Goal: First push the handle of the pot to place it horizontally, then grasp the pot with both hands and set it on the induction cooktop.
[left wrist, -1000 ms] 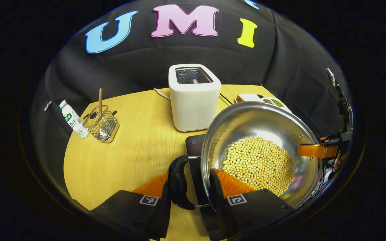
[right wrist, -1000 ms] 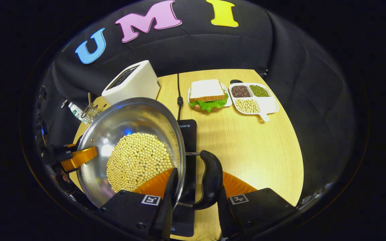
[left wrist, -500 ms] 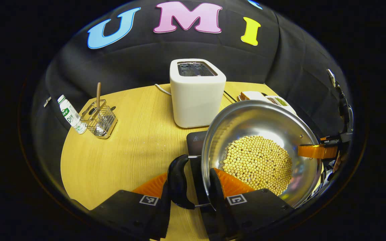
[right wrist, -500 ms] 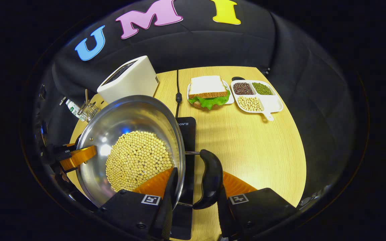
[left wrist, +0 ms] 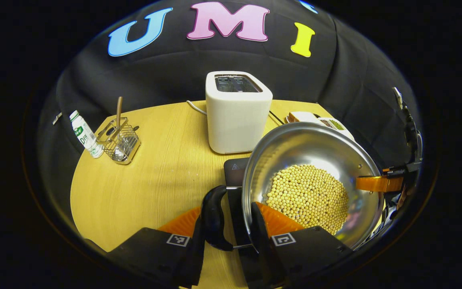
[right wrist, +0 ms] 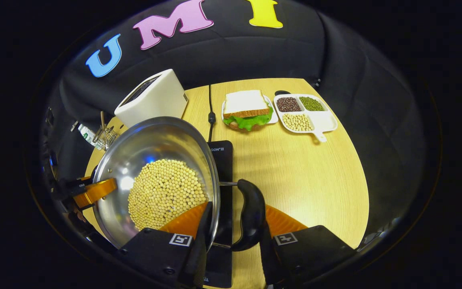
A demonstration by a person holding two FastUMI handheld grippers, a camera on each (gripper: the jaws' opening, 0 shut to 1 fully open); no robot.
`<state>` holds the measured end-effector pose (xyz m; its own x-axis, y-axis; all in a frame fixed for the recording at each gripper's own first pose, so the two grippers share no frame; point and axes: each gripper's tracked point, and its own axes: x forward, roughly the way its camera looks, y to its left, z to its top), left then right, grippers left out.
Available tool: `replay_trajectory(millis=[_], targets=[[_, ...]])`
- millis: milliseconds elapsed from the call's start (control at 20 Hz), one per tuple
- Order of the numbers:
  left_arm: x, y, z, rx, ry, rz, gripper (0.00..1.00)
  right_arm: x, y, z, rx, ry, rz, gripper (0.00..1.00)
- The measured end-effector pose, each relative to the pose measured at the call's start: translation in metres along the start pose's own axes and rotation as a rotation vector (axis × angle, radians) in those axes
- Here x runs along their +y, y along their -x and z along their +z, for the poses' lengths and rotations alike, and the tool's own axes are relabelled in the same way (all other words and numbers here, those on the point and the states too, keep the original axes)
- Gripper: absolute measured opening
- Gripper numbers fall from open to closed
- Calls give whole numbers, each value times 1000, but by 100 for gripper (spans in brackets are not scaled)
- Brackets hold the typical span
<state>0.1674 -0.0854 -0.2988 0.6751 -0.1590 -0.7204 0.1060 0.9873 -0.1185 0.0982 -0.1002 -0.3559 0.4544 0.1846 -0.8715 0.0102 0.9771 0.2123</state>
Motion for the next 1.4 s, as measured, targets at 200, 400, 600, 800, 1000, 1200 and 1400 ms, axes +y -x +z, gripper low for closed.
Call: replay_trajectory(millis=[200, 400, 600, 800, 1000, 1200, 1400], targets=[[-1, 0, 0, 5, -8, -1, 62, 0, 0, 0, -7, -3, 4, 62], [1, 4, 7, -27, -52, 24, 69, -8, -2, 8, -45, 11, -29, 84], [2, 7, 9, -34, -145, 60, 98, -15, 4, 11, -55, -13, -53, 99], [0, 13, 13, -60, -137, 60, 98, -17, 12, 17, -88, -14, -58, 99], [-5, 33, 30, -124, -118, 49, 98, -13, 29, 33, -159, 4, -62, 99], [-8, 61, 51, -211, -90, 45, 98, -7, 60, 56, -263, 33, -78, 99], [-11, 102, 79, -328, -66, 45, 98, 1, 106, 87, -411, 61, -92, 99]])
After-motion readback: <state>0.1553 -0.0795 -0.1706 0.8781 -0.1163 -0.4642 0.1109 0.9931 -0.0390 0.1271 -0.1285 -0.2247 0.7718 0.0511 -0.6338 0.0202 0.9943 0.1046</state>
